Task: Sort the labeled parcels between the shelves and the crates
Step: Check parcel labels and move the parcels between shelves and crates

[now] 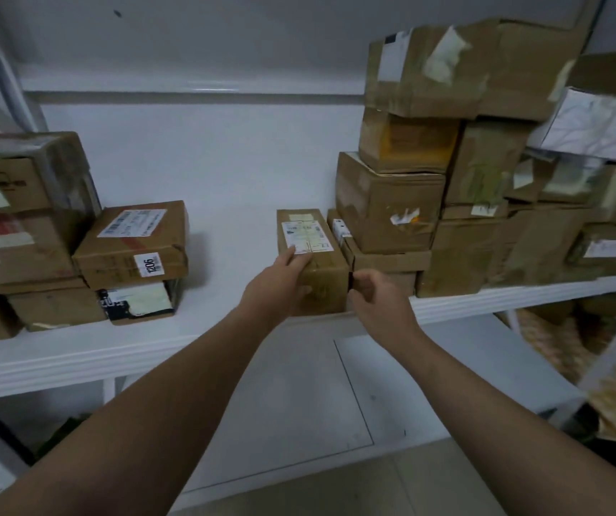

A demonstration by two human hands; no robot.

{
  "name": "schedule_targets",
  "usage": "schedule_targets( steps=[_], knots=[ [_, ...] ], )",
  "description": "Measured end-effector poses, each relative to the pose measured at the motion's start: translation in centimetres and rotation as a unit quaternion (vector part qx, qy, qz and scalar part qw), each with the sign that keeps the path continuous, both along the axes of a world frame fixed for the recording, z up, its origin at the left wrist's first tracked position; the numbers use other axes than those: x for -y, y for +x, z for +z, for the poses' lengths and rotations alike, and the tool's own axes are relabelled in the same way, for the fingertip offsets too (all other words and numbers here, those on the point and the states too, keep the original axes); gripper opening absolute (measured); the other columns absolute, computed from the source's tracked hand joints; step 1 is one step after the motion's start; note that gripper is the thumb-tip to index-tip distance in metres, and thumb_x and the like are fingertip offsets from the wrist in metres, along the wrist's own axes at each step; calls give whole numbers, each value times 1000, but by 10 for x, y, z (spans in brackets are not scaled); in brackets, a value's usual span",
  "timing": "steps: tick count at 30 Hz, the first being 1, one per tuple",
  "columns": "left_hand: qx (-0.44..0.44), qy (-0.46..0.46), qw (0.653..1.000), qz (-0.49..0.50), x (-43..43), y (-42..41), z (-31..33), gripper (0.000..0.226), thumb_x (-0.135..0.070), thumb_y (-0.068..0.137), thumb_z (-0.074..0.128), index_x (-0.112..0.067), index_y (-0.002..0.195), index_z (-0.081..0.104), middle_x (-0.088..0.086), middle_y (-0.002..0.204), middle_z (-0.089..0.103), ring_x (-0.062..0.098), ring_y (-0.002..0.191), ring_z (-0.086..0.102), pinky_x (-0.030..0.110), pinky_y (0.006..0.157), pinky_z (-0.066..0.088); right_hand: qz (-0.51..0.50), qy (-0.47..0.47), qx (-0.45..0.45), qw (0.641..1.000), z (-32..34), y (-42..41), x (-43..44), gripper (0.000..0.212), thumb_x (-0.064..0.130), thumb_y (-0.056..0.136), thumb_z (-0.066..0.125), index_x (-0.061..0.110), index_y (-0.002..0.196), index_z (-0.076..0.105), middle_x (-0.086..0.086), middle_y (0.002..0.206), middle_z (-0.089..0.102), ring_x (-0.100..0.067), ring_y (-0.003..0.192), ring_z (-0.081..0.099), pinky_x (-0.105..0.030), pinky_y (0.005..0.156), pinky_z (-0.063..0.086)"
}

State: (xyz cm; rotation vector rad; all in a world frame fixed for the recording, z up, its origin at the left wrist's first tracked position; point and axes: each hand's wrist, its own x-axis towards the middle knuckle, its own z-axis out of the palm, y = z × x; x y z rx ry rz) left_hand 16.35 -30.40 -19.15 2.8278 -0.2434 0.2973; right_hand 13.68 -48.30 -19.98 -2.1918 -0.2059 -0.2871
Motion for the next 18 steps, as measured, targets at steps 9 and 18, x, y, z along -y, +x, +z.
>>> schedule_targets(
  steps=[9, 18],
  knots=[
    [132, -150, 979, 45, 9, -48, -25, 42, -32, 97, 48, -17, 135, 44, 2, 148, 33, 19, 122, 47, 33, 93, 46, 110, 171, -175, 963, -3, 3, -16, 39, 54, 95, 40, 22, 117, 45, 8, 99, 56, -7, 87, 54, -22, 62, 38],
    [52, -468, 862, 189, 2, -89, -22, 32, -46, 95, 45, -20, 112, 38, 2, 109, 54, 14, 93, 60, 26, 69, 53, 106, 272, -242, 925, -22, -16, -39, 40, 63, 85, 52, 29, 105, 44, 1, 106, 59, -16, 93, 62, -38, 79, 55]
  ],
)
